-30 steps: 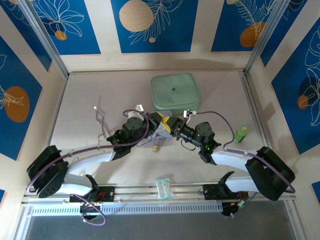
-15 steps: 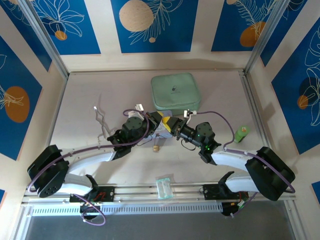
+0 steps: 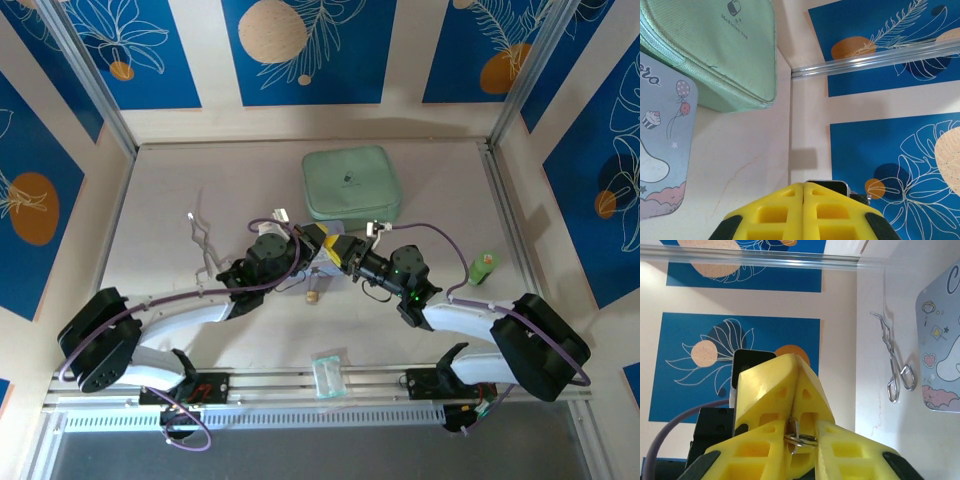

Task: Unlock a padlock with a key

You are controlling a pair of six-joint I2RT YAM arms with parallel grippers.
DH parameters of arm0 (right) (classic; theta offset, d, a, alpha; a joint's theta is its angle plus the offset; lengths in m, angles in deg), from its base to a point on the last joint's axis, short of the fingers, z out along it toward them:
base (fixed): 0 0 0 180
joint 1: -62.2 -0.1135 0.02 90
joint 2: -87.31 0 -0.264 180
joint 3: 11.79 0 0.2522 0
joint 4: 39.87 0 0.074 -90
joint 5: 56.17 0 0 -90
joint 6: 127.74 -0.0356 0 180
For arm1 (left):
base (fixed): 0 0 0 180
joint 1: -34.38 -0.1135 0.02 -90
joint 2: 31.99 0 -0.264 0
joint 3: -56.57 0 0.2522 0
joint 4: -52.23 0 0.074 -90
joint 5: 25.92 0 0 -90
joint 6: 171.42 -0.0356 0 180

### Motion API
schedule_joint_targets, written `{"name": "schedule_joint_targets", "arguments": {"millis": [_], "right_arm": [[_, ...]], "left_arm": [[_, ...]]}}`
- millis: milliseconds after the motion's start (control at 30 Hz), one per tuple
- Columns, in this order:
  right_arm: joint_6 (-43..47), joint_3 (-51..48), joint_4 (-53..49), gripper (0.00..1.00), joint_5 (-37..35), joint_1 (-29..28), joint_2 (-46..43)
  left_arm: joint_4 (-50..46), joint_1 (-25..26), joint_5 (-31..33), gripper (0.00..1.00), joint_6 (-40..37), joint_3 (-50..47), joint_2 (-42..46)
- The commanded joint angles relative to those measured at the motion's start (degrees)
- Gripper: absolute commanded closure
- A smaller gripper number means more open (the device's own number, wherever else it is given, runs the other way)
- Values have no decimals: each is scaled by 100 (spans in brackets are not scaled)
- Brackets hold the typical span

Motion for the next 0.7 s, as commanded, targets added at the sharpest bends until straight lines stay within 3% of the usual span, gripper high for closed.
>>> {"name": "schedule_joint_targets", "arguments": {"millis": [0,133,200,233,333,367,433,567,667], "right_arm": [[89,-43,7,87,-29,7,-61],[40,-64,-113,93,-75,37,-116],[18,-69,-111,90,-43,98,-132],[26,-79,-107,86,-19,117,-147],[100,-102,-337,53,12,199,-310],[154,-114,-477,48,-21,208,-392],[297,-112,-830,49,-70,265,-572],[498,-81,-912,61,18,366,-683],[679,16,-814,64,178,376,-615]], "left_arm": [[34,-26,-105,100,-26,229,-1],[11,-18,-120,100,-53,232,-5],[3,-9,-127,100,-49,240,-2],[-10,0,-126,100,-50,240,-5],[8,0,-52,100,-68,213,54],[15,0,-31,100,-66,202,75],[-10,0,-75,100,-53,229,111],[31,27,-312,100,120,284,95],[71,53,-437,100,232,293,96]]}}
